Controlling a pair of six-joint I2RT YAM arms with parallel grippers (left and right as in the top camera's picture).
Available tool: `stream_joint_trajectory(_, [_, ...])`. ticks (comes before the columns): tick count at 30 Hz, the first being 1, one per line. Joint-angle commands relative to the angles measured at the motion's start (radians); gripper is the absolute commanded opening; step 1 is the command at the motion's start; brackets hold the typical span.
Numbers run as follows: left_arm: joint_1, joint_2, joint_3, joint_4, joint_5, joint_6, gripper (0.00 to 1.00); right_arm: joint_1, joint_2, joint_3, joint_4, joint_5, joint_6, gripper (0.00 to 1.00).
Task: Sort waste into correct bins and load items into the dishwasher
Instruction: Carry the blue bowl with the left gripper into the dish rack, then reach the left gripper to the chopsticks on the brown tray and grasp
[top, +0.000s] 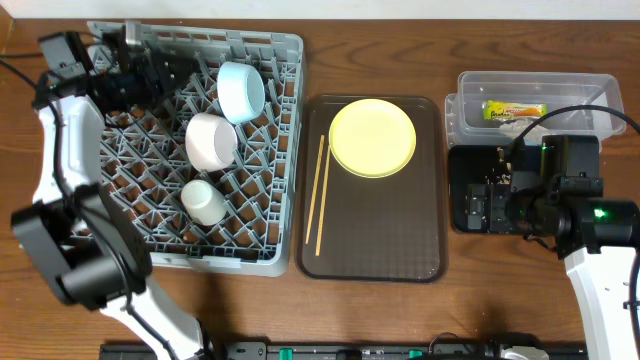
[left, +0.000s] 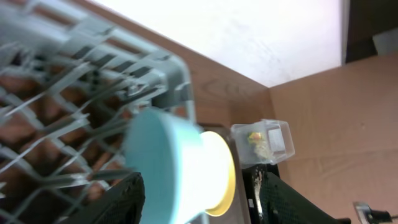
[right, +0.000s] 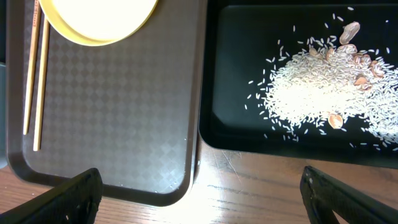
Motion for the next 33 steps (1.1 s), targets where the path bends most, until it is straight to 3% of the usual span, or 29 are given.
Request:
stream_joint_trajectory(1, [-0.042,-0.060,0.003,-0.044,-0.061,0.012,0.57,-0.012,0.000,0.018,-0.002,0.004,0.006,0.99])
stream_joint_trajectory(8, [-0.167,-0.214,0.003,-0.325,-0.480,0.108,0.62,-0.012,0.000,0.018,-0.002,0.005,0.006,0.99])
stream_joint_trajectory(14, [-0.341,-0.364,0.003,-0.513,-0.680,0.107,0.67,-0.012,0.000,0.018,-0.001,0.005,0.006,0.99])
stream_joint_trajectory(19, [-0.539,-0.407,-0.005,-0.618,-0.815,0.038,0.70,-0.012,0.000,0.018,-0.001,0.005,0.006,0.99])
stream_joint_trajectory(26, [-0.804,-0.378,-0.130,-0.585,-0.994,-0.127,0.70,-0.012,0.000,0.018,-0.004,0.005,0.006,0.99])
stream_joint_trajectory(29, [-0.867,-0.356,-0.187,-0.547,-1.025,-0.221,0.71,-0.012,0.000,0.018,-0.005,0.004,0.006,0.99])
stream_joint_trajectory(33, [-0.924,-0.330,-0.270,-0.456,-1.025,-0.252,0.71,-0.012,0.000,0.018,-0.005,0.004,0.006,0.99])
